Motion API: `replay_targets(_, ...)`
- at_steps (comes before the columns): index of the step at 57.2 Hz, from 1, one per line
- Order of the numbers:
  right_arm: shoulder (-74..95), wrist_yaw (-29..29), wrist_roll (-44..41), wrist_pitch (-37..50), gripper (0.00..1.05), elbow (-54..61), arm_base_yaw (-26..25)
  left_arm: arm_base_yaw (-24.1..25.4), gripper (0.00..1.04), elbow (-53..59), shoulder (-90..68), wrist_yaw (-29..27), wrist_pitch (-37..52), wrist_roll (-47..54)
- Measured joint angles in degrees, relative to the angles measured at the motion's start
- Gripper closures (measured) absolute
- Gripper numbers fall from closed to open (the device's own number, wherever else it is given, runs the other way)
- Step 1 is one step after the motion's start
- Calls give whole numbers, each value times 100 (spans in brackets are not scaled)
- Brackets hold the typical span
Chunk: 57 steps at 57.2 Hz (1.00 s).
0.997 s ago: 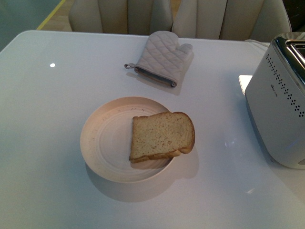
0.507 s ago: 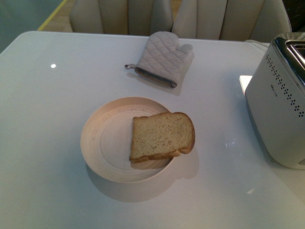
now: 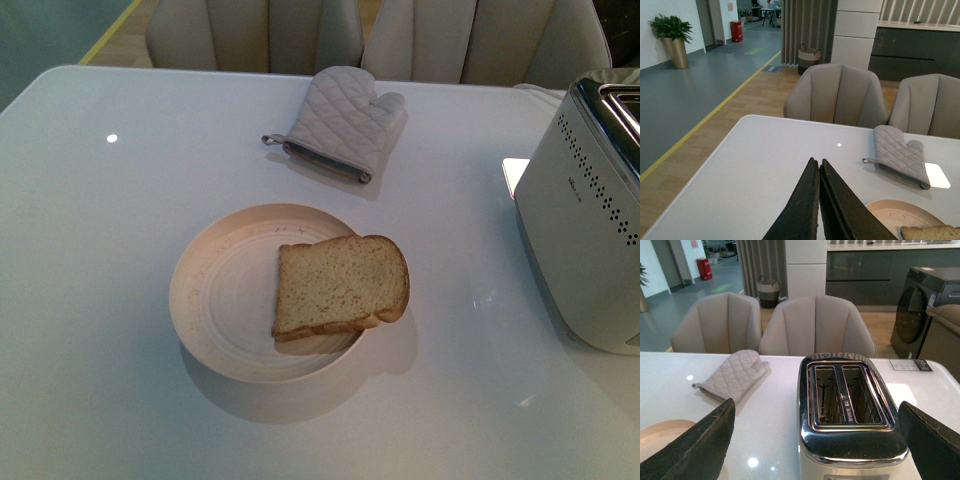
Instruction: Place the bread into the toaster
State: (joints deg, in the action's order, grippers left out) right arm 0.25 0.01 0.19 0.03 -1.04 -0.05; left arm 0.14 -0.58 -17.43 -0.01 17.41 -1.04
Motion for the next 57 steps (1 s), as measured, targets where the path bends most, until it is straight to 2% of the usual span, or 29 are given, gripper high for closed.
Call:
replay_targets(24,0,0,0,0,9,0,0,0,102,0,719,0,-715,2)
replay_targets(30,0,0,0,0,9,0,0,-2,102,-4,1517,0,-1659,15)
replay_targets(49,0,0,0,0,9,0,0,-2,101,-4,1707,0,-1733,15)
replay_targets(57,0,0,0,0,9,0,0,-2,77,-4,1707,0,-1733,17)
